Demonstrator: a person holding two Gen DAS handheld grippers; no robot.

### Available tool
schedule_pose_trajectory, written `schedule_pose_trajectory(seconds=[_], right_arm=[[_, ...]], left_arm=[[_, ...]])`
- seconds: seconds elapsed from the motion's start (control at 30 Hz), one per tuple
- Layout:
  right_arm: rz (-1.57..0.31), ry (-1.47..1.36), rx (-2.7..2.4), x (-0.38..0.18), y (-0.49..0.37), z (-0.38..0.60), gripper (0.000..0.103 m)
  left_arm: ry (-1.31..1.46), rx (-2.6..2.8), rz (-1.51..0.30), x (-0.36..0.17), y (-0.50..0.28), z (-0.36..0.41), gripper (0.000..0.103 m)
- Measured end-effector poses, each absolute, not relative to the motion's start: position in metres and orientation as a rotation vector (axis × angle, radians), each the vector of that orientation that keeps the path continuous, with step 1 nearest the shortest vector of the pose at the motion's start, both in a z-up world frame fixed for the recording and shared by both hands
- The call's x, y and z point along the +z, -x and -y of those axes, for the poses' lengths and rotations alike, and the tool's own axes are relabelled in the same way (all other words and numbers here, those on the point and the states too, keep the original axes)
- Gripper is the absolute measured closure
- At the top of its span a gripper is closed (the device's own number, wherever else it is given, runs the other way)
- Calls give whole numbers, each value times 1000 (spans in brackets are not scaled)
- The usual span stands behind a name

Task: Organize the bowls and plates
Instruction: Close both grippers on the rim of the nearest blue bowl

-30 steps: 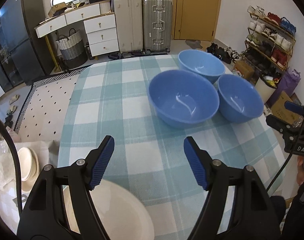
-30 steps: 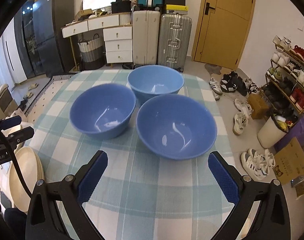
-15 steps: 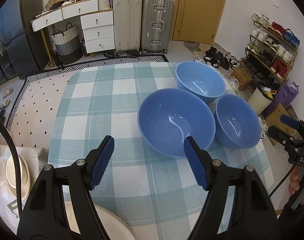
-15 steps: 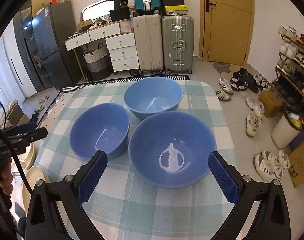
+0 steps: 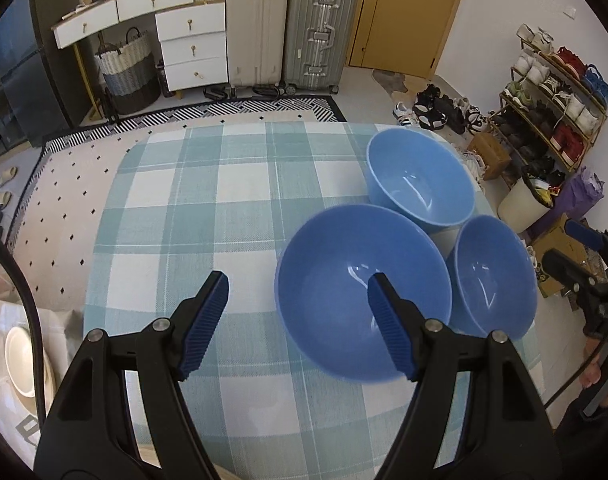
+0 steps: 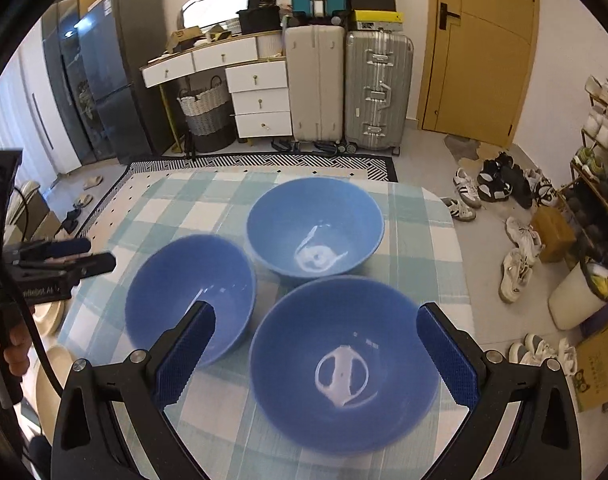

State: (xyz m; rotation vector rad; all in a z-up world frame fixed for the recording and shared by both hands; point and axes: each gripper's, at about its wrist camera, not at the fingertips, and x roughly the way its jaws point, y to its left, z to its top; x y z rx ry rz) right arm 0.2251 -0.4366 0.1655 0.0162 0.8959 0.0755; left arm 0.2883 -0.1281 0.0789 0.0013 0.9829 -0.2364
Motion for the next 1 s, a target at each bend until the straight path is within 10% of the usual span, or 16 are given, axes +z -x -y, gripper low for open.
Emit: schedule_pose_trajectory(seconds=[1.0], right_arm=[[-1028, -126, 57, 118, -366, 500, 0]], left_arm=[[-54, -328, -1094, 38, -456, 241, 33]])
